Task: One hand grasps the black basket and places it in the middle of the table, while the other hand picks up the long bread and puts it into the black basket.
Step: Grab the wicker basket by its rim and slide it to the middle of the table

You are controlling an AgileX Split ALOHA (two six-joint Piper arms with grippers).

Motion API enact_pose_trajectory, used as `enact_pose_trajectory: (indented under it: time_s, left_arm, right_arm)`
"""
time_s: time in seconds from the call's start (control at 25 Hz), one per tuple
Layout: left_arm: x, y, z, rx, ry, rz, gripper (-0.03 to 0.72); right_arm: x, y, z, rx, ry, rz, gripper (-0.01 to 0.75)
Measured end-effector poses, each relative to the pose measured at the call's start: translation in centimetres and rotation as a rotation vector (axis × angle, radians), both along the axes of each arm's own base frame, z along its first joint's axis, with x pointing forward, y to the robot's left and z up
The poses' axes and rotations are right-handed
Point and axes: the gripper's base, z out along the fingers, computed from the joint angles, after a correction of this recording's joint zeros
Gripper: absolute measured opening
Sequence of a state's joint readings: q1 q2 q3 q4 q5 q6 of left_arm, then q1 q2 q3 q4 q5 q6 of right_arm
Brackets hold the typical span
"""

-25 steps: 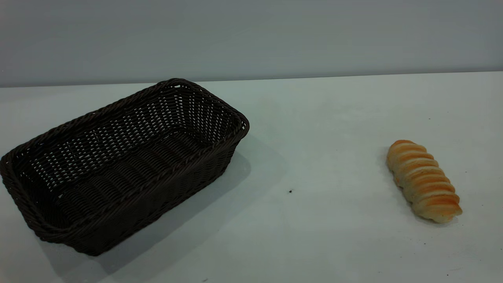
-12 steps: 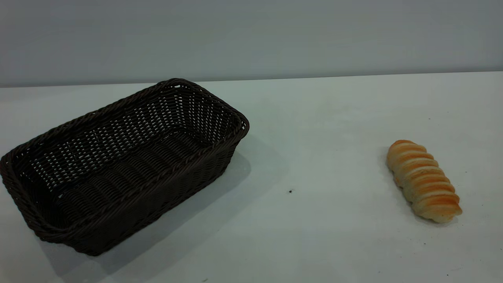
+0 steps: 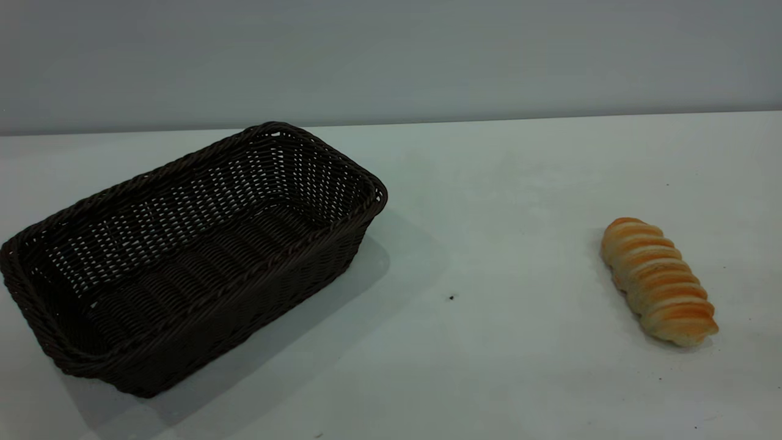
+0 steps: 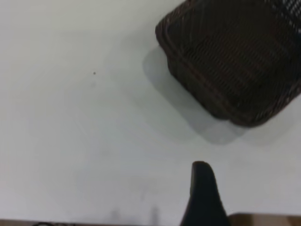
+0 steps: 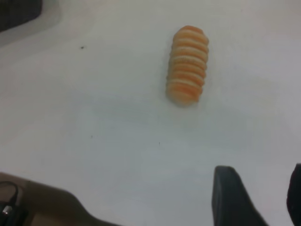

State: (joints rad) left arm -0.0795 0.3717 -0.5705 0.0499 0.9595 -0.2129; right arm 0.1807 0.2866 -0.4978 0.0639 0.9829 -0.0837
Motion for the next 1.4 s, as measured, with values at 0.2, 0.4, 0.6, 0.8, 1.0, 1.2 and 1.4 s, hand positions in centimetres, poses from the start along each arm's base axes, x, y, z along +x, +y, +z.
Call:
enact_pose_trajectory:
  time_s: [0.2, 0.4, 0.6, 0.8, 1.0, 1.2, 1.4]
  left_arm:
    - [4.5, -0.4, 0.3, -0.04, 0.071, 0.046, 0.573]
    - [9.1, -0.8, -1.6, -0.064, 0.159, 0.08, 0.573]
    - [12.7, -1.1, -4.6, -0.088, 0.293, 0.136, 0.573]
    - [15.3, -1.4, -8.1, -0.106, 0.429, 0.201, 0.573]
    - [16.8, -1.5, -11.5, -0.107, 0.547, 0.247, 0.573]
    - [18.1, -1.6, -13.9, -0.126, 0.574, 0.287, 0.573]
    - [19.3, -1.8, -15.5, -0.14, 0.571, 0.306, 0.573]
  right_arm:
    - [3.0, 0.3, -0.2, -0.032, 0.041, -0.008, 0.302]
    - [5.5, 0.7, -0.7, -0.053, 0.076, -0.012, 0.361]
    - [6.7, 0.9, -0.8, -0.045, 0.066, -0.014, 0.408]
    - [6.9, 1.0, -0.7, -0.033, 0.045, -0.014, 0.412]
    - [6.9, 1.2, -0.6, -0.005, 0.047, -0.015, 0.414]
    - [6.9, 1.2, -0.6, 0.004, 0.047, -0.015, 0.414]
    - [6.8, 1.3, -0.6, 0.014, 0.048, -0.015, 0.414]
